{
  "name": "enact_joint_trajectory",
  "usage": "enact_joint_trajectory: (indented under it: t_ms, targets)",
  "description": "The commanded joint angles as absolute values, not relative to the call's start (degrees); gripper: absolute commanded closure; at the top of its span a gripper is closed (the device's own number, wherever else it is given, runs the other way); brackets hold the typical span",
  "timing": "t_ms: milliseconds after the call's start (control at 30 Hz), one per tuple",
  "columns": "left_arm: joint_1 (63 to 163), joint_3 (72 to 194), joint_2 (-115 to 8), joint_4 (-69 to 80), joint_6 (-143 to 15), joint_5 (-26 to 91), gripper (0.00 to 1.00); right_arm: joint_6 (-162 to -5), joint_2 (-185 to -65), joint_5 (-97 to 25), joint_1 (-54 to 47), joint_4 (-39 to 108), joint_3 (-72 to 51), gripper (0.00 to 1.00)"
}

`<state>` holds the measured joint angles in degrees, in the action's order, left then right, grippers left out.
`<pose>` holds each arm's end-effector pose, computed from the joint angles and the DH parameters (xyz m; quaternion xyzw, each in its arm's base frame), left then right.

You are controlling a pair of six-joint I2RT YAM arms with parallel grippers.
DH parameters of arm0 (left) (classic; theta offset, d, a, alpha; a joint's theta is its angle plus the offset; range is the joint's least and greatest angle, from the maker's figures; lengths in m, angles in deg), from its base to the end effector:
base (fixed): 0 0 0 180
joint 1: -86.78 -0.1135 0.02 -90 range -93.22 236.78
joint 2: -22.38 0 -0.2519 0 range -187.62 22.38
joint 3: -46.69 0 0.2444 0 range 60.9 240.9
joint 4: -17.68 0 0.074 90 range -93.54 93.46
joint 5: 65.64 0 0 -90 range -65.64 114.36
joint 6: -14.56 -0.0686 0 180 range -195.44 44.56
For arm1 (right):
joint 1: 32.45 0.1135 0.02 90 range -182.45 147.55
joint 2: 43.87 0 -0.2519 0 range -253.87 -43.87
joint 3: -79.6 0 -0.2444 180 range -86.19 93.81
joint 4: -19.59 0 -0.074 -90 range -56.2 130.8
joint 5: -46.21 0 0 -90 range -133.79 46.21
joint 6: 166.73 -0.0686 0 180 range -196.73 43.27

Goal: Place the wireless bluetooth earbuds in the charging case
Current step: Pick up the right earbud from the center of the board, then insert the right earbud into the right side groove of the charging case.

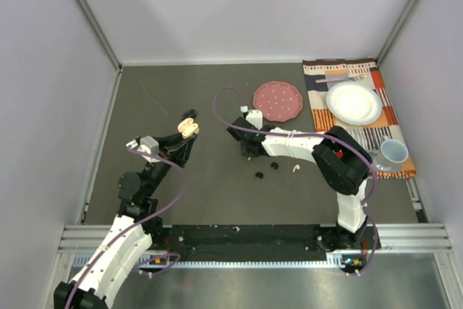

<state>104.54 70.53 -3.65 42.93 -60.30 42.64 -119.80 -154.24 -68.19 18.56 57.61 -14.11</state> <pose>0.1514 -0.0711 0.2692 0.1449 0.5413 -0.3172 0.7651 0.2703 0.2889 0.1293 -0.0149 0.9498 0.0327 0.3107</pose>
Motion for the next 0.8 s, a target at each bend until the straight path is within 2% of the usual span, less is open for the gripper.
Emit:
enact_joint_trajectory:
  t_ms: [0, 233, 433, 767]
  targets:
    - [104.27, 70.13, -3.9, 45.91, -59.71, 42.28, 1.0, -116.74, -151.73, -66.82, 19.67, 55.26, -14.54, 0.85]
    - [104.27, 71.09, -5.75, 46.79, -58.39, 43.78, 1.0, -112.59, -137.15, -67.08, 20.55, 45.94, -22.46, 0.89]
    - [104.36, 71.71, -6.63, 47.06, -56.99, 44.48, 1.0, -109.6, -129.84, -74.63, 23.27, 44.61, -25.89, 0.9]
    - [104.36, 74.43, -11.9, 49.43, -54.09, 51.24, 1.0, -95.39, -113.67, -86.41, 29.25, 21.96, -37.75, 0.91]
